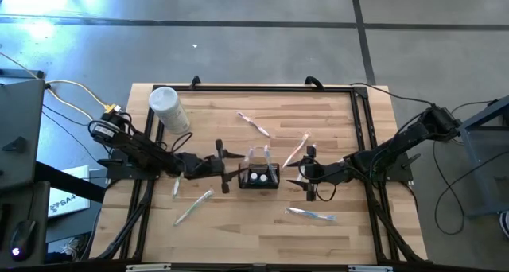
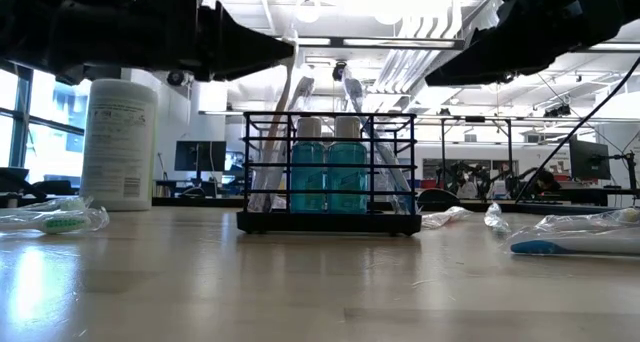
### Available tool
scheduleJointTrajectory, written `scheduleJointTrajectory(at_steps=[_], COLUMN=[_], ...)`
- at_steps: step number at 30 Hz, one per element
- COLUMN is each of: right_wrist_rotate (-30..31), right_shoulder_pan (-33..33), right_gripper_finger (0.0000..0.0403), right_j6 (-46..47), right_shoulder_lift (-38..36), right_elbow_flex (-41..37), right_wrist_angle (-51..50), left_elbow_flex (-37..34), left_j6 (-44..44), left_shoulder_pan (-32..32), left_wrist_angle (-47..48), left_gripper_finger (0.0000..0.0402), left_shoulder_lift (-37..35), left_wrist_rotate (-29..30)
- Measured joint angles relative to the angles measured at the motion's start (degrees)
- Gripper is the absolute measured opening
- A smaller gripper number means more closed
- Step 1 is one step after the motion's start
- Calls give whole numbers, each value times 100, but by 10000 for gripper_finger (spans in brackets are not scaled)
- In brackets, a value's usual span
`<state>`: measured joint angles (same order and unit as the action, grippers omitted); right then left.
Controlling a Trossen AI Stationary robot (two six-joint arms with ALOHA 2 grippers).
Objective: Pick & Place toothbrushing station
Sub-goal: Put the left orange toothbrush into the black wire organizer, then put the blue toothbrush into the black wire organizer
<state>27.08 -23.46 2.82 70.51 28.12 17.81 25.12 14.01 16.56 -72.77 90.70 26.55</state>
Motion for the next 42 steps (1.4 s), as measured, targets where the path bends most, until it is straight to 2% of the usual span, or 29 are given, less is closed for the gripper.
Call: scheduleJointTrajectory(at_steps=[9,15,18,22,28,38,42], right_wrist_rotate=[215,523,189,-327,-351,-932,-1274], right_shoulder_pan=[-203,-501,-719,-1248,-1710,-1530,-1350], right_gripper_finger=[228,228,228,228,226,178,166], right_j6=[-257,398,850,649,539,1875,2449], right_shoulder_lift=[-82,-450,-666,-703,-562,-27,14], right_elbow_flex=[-2,35,294,645,921,1232,1277], right_wrist_angle=[-396,-1500,-2026,-2097,-2203,-2962,-2801], left_elbow_flex=[2,2,2,2,2,2,2], left_j6=[139,266,270,265,155,-246,-229], left_shoulder_pan=[0,4,4,7,10,164,387], left_wrist_angle=[60,123,336,760,1325,2223,2417], left_gripper_finger=[188,188,188,188,188,188,188], left_shoulder_lift=[-314,-665,-863,-1097,-1315,-1351,-1351], left_wrist_rotate=[7,17,19,19,14,-302,-321])
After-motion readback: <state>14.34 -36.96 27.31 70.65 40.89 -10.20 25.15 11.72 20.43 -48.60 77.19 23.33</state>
